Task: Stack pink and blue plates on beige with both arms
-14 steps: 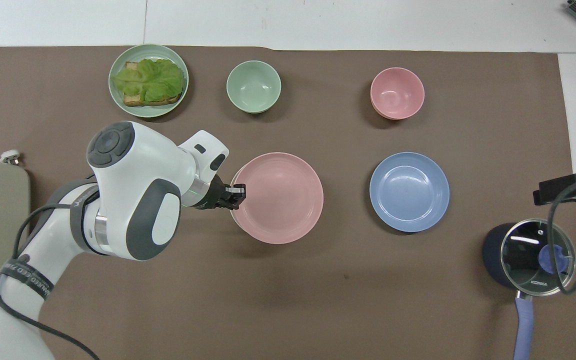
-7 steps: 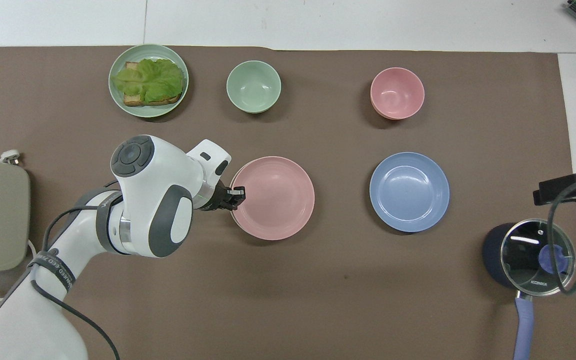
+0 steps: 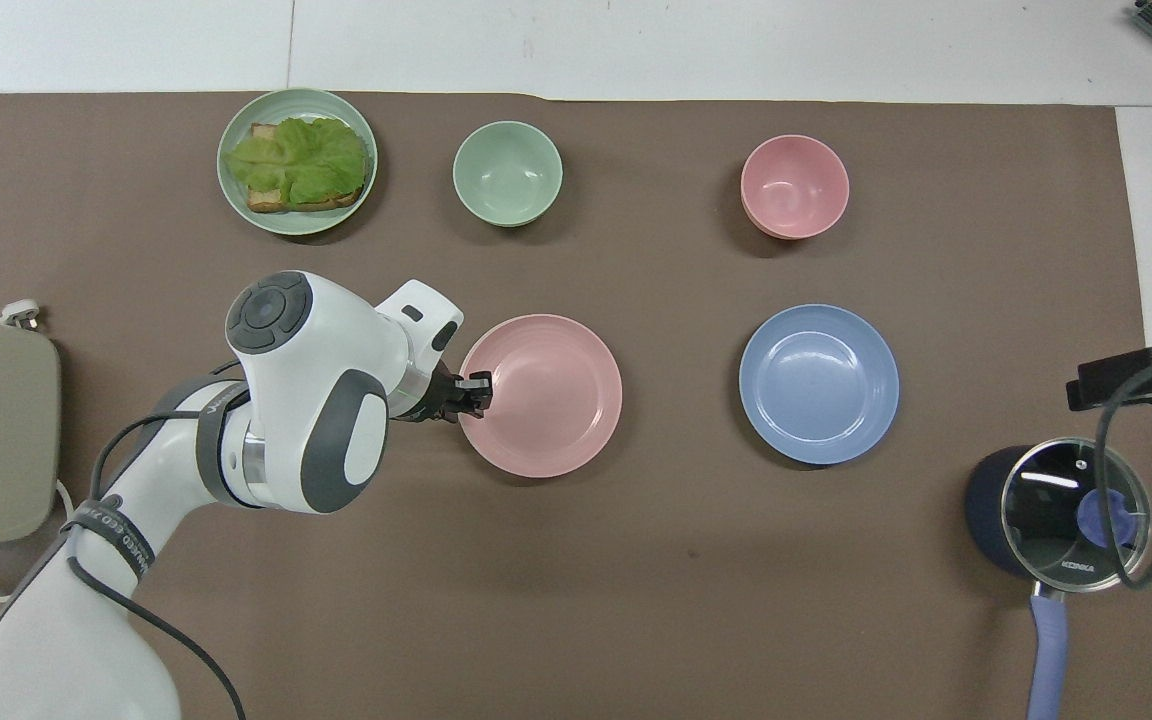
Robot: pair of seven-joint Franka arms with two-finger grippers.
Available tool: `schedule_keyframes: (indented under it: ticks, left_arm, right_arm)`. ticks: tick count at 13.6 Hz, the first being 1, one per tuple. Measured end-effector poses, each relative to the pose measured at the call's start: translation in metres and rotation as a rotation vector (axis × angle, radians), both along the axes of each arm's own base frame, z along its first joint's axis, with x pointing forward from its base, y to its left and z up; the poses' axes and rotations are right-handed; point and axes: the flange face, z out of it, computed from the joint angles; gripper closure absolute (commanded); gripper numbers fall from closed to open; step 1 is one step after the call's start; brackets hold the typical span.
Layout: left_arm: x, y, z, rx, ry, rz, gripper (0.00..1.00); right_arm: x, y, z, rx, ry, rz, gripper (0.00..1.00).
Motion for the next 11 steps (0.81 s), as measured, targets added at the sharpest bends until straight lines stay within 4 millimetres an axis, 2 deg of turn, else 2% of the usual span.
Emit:
schedule_keyframes:
  ticks: [2,3,5,8,10,11]
  left_arm:
    - [0.001,0.003,0.006,-0.001,0.014,-0.002,0.0]
    - [0.003,0.007,0.016,-0.003,0.033,-0.004,0.0]
    - [0.013,0.028,0.051,0.0,0.058,-0.008,0.0]
    - [0.033,0.098,0.129,0.071,0.026,0.0,0.0]
    - [0.035,0.147,0.179,0.154,-0.014,-0.004,0.0]
    - [0.034,0.162,0.199,0.195,-0.021,-0.03,0.0]
  right_arm:
    - [0.0,0.0,0.0,0.0,0.0,0.0,0.0]
    - [0.0,0.0,0.0,0.0,0.0,0.0,0.0]
    - [0.0,0.0,0.0,0.0,0.0,0.0,0.0]
    - [0.0,0.0,0.0,0.0,0.0,0.0,0.0]
    - [0.0,0.0,0.0,0.0,0.0,0.0,0.0]
    - [0.0,0.0,0.0,0.0,0.0,0.0,0.0]
